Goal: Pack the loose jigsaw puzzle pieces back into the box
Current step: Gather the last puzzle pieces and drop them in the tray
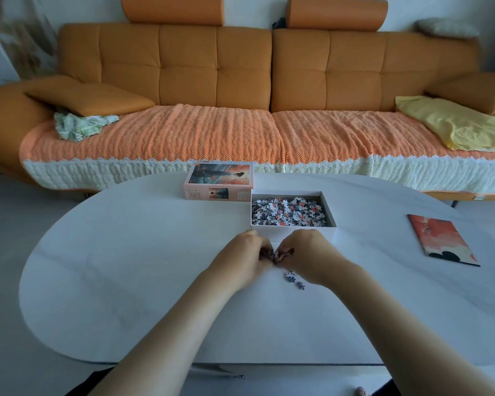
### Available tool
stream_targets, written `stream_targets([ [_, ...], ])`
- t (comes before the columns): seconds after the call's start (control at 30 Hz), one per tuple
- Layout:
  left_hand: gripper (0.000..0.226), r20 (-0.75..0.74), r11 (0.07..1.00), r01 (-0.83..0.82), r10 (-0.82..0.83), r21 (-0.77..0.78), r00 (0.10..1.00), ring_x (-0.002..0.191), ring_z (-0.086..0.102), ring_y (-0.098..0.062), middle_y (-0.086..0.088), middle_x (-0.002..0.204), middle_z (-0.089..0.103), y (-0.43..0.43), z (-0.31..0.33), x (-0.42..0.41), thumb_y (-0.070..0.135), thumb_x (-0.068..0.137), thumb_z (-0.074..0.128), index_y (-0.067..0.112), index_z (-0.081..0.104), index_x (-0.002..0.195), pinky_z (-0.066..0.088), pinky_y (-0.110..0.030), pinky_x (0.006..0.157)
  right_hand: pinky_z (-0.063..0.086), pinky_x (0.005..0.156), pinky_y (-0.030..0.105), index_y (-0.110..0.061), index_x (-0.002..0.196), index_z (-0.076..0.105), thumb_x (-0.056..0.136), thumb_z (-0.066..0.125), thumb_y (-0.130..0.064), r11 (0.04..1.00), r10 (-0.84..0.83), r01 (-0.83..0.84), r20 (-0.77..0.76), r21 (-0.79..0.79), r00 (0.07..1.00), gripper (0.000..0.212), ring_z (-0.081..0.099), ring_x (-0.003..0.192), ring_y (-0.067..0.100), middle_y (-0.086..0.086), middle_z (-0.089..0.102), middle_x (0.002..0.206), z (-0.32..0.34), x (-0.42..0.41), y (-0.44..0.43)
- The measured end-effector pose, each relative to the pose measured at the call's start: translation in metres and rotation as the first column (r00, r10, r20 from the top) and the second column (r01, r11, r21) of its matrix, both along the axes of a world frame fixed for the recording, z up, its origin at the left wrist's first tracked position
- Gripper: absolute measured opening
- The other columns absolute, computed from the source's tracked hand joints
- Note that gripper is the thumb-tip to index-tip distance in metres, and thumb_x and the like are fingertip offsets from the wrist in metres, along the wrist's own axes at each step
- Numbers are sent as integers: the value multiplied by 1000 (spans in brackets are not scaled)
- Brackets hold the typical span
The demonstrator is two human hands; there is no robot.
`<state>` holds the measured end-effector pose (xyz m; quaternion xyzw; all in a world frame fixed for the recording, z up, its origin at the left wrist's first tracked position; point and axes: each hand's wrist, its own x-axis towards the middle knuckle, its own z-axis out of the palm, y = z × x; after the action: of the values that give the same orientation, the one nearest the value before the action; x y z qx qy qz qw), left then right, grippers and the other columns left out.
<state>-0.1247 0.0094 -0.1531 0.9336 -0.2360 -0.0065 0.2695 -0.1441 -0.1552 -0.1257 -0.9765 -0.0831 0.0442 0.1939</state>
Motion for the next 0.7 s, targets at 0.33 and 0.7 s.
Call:
stream_targets([
  [0.33, 11, -1, 970, -67, 69, -235, 998, 76, 58, 3, 14, 85, 63, -5, 22, 13, 17, 86, 70, 24, 72, 95, 38, -7, 63, 38, 51, 6, -25, 85, 78, 83, 74, -24, 981, -62, 39, 117, 189, 991, 5, 52, 53, -14, -16, 57, 62, 24, 14, -19],
  [0.7, 32, 136, 956, -52, 95, -289, 986, 98, 61, -14, -1, 111, 65, -44, 20, 50, 7, 92, 62, 17, 67, 122, 43, -16, 83, 36, 55, 15, -24, 89, 74, 92, 60, -20, 980, -186, 154, 307, 126, 933, 15, 55, 71, 10, -5, 57, 74, 5, 56, -42],
])
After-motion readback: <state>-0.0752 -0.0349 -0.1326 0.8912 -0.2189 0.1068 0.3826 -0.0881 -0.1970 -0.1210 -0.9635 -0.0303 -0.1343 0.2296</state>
